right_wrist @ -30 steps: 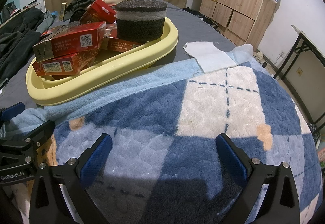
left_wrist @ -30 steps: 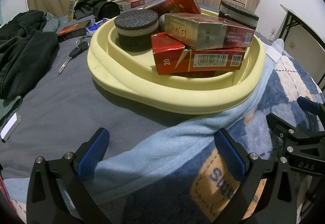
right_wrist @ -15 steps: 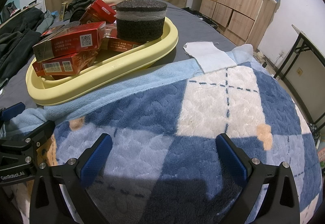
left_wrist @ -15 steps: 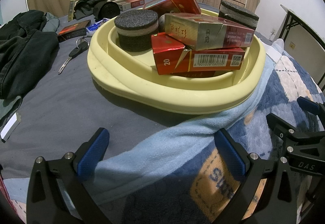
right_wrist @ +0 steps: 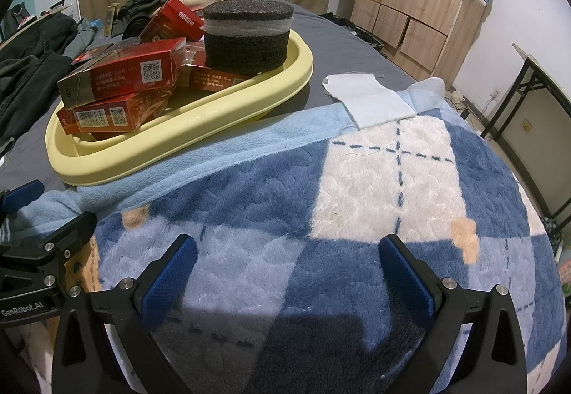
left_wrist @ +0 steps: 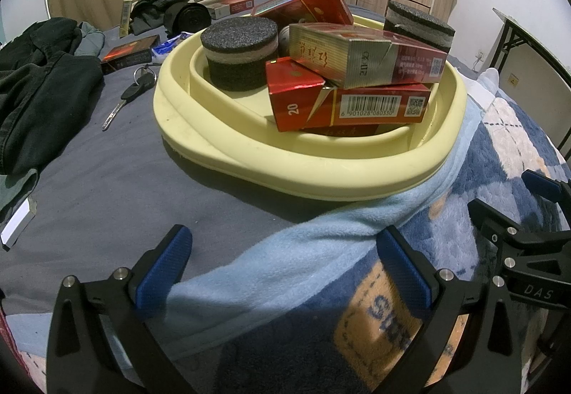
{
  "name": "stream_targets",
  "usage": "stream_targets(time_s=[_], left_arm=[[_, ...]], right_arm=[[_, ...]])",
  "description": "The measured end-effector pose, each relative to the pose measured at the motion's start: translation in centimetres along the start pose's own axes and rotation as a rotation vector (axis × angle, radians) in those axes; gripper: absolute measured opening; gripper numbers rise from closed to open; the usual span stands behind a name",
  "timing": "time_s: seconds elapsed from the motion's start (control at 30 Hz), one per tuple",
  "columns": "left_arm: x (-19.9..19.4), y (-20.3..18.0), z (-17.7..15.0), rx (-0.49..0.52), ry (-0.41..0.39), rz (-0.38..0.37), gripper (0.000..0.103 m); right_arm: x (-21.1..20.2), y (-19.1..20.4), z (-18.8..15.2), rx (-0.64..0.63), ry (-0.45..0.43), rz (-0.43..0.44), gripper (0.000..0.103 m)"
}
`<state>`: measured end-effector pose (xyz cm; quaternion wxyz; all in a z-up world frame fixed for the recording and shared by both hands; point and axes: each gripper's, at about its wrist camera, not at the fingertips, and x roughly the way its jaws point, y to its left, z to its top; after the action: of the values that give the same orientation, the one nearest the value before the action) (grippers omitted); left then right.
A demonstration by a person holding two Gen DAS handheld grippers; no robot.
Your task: Organize rigid objects
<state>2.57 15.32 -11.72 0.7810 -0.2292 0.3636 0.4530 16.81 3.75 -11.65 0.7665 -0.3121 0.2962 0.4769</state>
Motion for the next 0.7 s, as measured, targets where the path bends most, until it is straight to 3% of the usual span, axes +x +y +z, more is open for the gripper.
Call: stream_targets(time_s=[0.7], left_arm=[[-0.01,0.03,0.03,-0.001,0.0,-0.001,0.103]], right_arm=[[-0.04,0.08,-0.01,0.0,0.0,-0.001,0.103]])
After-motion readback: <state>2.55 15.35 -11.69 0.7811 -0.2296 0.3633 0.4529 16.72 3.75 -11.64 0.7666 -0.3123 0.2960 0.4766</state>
